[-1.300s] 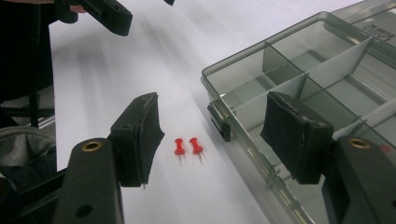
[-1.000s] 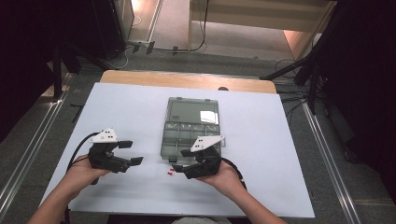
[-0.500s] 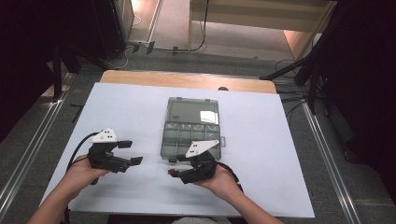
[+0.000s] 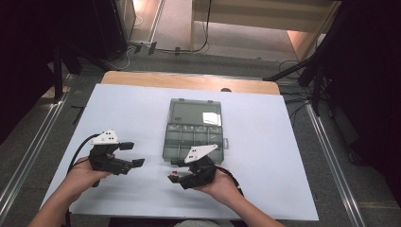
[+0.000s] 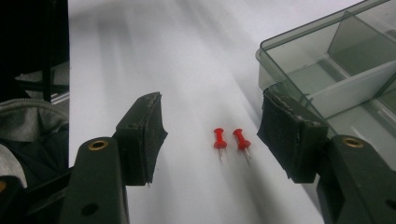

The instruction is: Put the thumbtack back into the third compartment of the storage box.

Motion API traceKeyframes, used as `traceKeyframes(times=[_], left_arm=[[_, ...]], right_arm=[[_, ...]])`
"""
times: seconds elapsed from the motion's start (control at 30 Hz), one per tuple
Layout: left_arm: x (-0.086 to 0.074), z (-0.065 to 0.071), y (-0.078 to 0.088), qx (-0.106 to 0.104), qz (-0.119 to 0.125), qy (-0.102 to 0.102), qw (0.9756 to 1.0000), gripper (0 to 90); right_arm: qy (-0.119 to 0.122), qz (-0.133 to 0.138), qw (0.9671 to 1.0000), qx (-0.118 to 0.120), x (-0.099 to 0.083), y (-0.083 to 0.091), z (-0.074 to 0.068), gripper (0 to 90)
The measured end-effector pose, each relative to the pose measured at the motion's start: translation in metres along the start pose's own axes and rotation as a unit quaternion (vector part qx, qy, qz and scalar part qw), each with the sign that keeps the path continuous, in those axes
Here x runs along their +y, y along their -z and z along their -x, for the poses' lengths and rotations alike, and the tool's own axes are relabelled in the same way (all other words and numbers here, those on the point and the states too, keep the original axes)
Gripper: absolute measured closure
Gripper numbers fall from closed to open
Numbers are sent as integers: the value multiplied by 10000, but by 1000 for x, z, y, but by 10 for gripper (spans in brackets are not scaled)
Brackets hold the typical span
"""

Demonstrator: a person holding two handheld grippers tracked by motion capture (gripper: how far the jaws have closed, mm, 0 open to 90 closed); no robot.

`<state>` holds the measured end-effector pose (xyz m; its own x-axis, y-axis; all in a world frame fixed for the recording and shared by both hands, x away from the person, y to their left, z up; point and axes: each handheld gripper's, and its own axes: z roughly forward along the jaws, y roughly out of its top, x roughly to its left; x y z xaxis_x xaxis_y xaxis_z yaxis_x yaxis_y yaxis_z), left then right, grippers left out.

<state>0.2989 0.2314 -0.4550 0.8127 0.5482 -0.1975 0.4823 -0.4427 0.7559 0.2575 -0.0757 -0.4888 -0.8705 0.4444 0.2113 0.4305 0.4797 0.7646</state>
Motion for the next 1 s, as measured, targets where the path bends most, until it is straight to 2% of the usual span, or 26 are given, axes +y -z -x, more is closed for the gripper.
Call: traceKeyframes(times=[0.43,0.57,0.7,1.0], left_arm=[[0,0,0,5,21,10,10000,192],[0,1,-1,5,-19,1,10000,192],[0,0,0,8,21,13,10000,192],[0,0,0,0,21,9,10000,192]], right_arm=[[166,-221,9996,-67,-6,-16,-4,439],[120,-249,9996,-34,-5,-21,-4,466],[215,-353,9991,-56,-8,-27,-8,498],[265,-446,9986,-103,-9,-30,-7,528]])
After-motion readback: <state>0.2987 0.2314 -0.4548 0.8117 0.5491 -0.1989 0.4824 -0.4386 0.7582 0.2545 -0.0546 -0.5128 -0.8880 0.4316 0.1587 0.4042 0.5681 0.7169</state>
